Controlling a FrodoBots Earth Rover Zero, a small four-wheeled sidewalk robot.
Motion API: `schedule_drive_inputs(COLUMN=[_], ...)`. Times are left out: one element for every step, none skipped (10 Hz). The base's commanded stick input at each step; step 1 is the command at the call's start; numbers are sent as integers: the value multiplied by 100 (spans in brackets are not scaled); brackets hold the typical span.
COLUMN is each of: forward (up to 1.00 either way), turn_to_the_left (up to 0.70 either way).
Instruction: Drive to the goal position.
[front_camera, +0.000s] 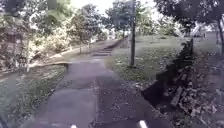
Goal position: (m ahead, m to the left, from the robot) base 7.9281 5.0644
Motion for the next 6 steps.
schedule_drive_inputs(forward=[50,50,50,50,50,50], turn_to_the_left=[14,37,50,33,12,0])
